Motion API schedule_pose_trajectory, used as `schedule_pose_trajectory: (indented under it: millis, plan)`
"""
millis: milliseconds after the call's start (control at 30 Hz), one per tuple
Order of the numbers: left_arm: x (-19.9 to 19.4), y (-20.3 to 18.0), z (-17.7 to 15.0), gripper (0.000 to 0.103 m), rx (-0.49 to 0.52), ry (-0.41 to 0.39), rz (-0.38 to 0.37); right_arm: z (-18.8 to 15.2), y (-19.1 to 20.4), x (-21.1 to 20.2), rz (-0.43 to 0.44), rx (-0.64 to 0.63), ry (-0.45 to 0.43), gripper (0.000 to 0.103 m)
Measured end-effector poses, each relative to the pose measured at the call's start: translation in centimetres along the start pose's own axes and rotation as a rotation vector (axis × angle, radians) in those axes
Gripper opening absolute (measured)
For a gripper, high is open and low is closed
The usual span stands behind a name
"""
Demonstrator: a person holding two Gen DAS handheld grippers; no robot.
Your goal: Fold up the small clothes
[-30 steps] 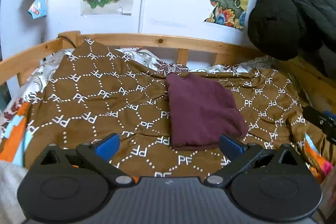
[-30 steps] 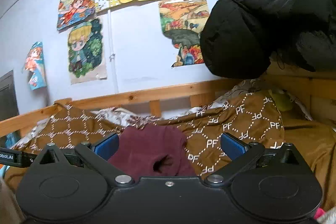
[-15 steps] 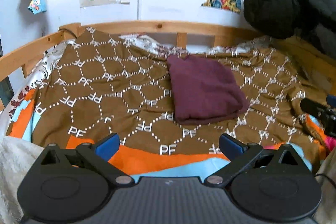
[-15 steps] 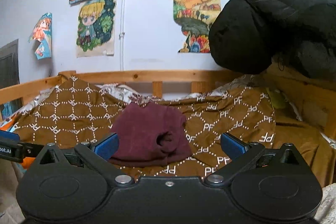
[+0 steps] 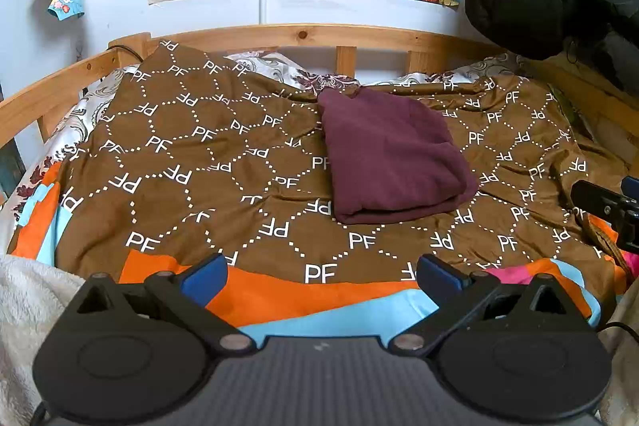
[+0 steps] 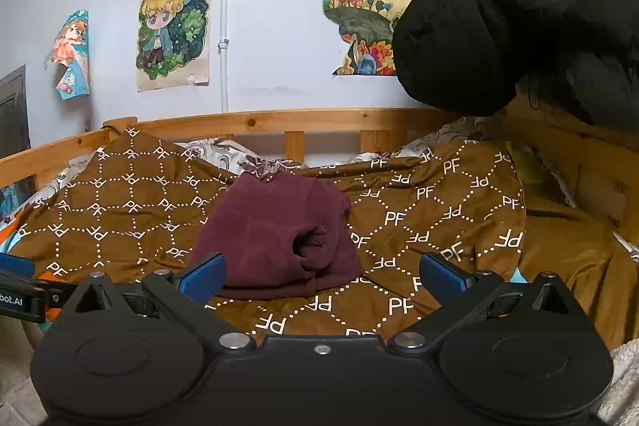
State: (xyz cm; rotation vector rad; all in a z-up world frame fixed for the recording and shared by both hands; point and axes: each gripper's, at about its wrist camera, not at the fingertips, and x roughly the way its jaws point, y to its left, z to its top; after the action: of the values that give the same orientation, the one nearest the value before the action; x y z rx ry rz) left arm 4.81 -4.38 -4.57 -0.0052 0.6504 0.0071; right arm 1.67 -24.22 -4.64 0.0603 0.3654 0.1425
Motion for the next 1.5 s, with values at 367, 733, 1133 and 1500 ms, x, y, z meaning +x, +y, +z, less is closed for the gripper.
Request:
schedule_pose_trajectory:
  millis: [367, 733, 1133, 1500]
  plan:
    - [0.04, 0.0, 0.05, 0.102, 0.0, 0.0, 0.0, 0.13, -0.17, 0.3, -0.002, 0.002, 0.01, 0.102]
    - [0.03, 0.01, 0.04, 0.102, 0.001, 0.0, 0.0, 0.09, -0.27, 0.38, -0.005, 0.004, 0.012, 0.102]
    - [0.05, 0.0, 0.05, 0.102, 0.002, 0.002, 0.0, -0.01, -0.27, 0.54, -0.007, 0.005, 0.015, 0.102]
    - [0.05, 0.06, 0.0, 0.102, 0.001, 0.004, 0.003, -0.37, -0.33, 0.79, -0.009, 0.005, 0.023, 0.102]
